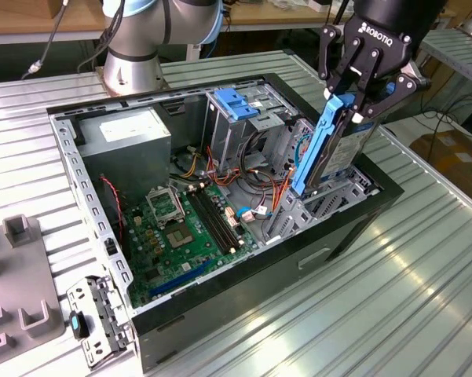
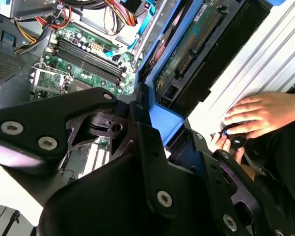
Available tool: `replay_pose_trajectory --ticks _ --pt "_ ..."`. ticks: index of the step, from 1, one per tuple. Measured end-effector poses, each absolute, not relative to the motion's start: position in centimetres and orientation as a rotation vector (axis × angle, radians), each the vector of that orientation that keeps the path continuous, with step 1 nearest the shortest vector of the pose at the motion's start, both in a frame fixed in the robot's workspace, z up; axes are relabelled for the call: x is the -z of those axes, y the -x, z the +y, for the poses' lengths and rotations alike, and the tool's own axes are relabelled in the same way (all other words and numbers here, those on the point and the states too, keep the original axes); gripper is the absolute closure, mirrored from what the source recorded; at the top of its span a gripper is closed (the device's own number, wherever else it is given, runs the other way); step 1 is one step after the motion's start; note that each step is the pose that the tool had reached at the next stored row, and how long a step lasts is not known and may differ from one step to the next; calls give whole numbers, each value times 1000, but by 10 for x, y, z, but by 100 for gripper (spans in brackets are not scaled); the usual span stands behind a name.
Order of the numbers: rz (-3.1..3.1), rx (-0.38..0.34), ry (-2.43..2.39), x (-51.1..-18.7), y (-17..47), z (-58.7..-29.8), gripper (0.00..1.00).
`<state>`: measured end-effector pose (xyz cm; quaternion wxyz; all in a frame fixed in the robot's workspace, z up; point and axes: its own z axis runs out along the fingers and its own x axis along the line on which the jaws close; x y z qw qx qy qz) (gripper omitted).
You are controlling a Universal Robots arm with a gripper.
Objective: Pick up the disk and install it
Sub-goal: 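Insert the disk into the insertion slot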
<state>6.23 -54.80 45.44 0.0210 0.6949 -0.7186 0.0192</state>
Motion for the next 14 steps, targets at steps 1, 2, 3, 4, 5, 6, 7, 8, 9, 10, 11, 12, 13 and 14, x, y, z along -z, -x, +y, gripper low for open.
replay_pose_trajectory --ticks 1,2,3,4,5,6,7,8,9,10,11,12,13,14 --pt "-2228 -60 -2154 -454 -62 -548 63" --pt "-2228 -59 -2154 -453 -62 -548 63" --pt "-2228 -59 -2155 -453 -62 -548 63" --pt "-2228 -59 -2155 -452 -62 -548 63" --pt "-2228 -59 -2155 -451 -62 -548 63" --pt "-2227 -59 -2156 -450 -62 -548 63" --pt "-2226 -59 -2157 -450 -62 -548 63" --pt "-2225 -59 -2158 -449 -62 -548 63" --pt "-2225 -59 -2158 -449 -62 -548 63" --pt "-2224 -59 -2158 -448 -62 -548 63" --pt "-2224 -59 -2158 -447 -62 -548 63" --pt "-2224 -59 -2159 -447 -63 -548 63" --pt "-2224 -59 -2159 -446 -63 -548 63" --pt "-2224 -59 -2159 -445 -63 -548 63"
